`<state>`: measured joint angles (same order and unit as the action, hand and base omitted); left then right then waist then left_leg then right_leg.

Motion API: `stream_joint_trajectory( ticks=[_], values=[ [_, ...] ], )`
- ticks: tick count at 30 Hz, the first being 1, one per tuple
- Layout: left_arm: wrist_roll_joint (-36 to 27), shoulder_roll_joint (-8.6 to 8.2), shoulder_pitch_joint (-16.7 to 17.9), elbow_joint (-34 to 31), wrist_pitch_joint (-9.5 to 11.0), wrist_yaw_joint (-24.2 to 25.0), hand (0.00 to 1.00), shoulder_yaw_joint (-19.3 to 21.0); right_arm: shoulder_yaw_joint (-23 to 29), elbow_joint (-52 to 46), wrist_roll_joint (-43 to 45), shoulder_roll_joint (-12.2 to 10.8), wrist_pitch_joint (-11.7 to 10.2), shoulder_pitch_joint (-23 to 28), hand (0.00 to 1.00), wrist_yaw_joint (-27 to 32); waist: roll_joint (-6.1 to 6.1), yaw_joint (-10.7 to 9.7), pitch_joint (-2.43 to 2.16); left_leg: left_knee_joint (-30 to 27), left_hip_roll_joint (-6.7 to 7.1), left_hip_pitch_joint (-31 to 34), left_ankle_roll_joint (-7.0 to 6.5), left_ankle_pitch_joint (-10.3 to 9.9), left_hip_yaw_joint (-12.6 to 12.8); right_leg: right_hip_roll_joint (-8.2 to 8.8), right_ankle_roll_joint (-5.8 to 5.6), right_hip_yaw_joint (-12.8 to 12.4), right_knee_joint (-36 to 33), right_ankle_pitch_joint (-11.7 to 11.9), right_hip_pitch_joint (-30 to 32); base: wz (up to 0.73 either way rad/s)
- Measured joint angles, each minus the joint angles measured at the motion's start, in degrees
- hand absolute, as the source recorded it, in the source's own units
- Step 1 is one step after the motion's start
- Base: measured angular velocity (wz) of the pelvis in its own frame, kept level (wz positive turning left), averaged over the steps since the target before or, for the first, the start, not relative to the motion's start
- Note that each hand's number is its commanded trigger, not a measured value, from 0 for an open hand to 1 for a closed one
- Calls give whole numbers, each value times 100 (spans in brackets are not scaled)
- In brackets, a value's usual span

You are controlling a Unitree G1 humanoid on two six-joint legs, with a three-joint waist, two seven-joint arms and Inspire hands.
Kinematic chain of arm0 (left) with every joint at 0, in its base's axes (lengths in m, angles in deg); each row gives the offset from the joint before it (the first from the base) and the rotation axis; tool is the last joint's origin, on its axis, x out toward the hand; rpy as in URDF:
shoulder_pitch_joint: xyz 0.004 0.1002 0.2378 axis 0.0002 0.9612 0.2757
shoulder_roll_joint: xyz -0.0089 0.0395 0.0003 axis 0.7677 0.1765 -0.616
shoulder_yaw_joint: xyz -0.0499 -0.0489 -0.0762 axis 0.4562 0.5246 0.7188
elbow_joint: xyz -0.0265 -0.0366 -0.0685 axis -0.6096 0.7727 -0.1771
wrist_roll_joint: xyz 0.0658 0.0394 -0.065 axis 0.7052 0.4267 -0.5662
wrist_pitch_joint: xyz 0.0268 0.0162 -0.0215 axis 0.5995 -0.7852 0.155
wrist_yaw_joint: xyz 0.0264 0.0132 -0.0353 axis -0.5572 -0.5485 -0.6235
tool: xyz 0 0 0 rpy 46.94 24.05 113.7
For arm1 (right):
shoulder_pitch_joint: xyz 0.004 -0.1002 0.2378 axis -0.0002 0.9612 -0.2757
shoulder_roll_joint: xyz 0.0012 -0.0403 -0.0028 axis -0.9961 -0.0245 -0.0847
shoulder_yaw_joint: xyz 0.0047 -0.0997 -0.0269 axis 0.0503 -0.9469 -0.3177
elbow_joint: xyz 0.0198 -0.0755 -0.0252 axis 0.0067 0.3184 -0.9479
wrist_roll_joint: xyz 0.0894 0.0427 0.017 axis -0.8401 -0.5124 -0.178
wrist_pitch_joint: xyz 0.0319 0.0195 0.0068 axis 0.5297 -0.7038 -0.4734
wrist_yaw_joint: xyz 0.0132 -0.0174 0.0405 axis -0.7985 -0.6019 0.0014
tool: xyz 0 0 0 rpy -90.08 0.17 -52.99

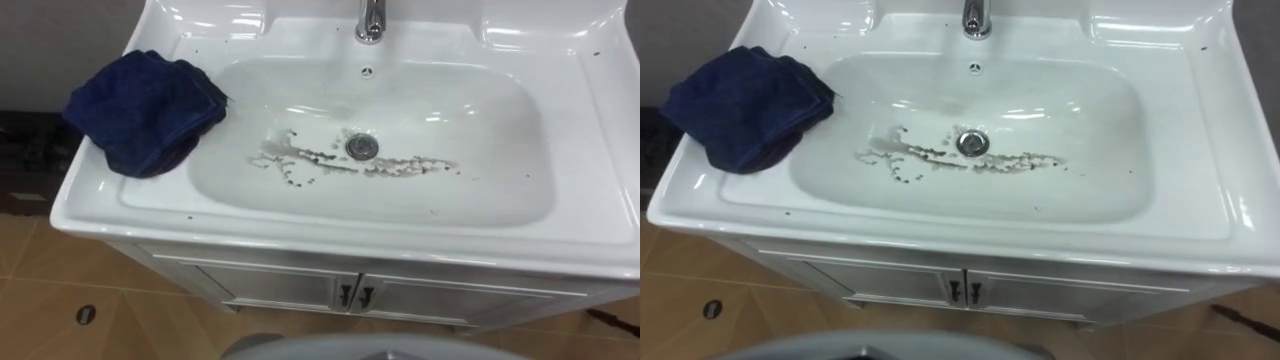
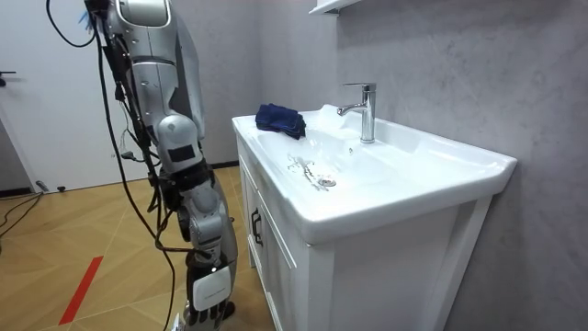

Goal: Wipe basin

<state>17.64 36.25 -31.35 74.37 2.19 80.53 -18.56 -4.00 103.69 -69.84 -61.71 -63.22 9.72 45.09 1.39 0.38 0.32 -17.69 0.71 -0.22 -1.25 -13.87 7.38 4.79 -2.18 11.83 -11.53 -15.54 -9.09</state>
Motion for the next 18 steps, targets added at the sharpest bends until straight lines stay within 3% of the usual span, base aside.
stream_joint_trajectory(
  ticks=[10,18],
  values=[
    [-406,-1,-5,1,-2,-219,0,9,-12,-4,-38,8,1,2,0,115,-46,9,-2,-50,17,90,-5,-7,-121,-2,0,129,13,1,5,6],
    [-971,-4,124,-2,50,-424,0,492,-3,-4,-28,41,-5,22,0,69,-81,5,-8,-40,25,93,-2,-9,-134,-8,3,150,66,10,-31,1]
  ],
)
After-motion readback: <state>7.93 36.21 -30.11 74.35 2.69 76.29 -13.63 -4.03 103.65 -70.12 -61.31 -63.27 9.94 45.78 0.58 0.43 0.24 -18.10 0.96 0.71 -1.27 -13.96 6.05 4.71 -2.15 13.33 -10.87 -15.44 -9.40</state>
